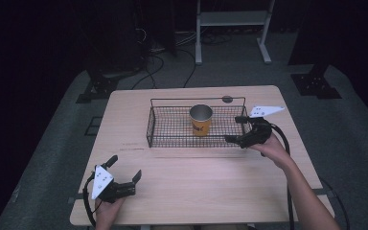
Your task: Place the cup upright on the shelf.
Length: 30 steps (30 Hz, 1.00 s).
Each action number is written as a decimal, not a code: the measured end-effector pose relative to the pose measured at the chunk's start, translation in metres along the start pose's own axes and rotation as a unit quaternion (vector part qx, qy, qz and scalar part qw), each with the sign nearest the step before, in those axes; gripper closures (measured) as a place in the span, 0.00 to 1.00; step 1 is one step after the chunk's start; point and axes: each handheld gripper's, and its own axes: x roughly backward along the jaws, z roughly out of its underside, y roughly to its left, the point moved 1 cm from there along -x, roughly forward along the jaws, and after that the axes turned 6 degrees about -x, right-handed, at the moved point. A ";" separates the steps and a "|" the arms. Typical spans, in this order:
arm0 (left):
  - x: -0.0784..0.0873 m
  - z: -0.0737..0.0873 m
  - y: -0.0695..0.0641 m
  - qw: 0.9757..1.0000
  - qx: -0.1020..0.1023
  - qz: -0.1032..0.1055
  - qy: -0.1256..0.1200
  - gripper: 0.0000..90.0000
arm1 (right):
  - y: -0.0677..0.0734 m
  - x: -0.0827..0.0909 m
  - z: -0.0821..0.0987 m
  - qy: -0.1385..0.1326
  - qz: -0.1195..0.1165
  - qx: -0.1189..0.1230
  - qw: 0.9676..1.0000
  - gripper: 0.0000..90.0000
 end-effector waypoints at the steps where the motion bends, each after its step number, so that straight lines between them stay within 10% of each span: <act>1: 0.000 0.000 0.000 1.000 0.000 0.000 0.000 0.00 | 0.000 0.001 0.001 0.000 0.000 0.001 1.000 0.00; 30: 0.000 0.000 0.000 1.000 -0.001 -0.001 0.001 0.00 | 0.020 0.015 0.037 0.003 0.009 -0.001 1.000 0.00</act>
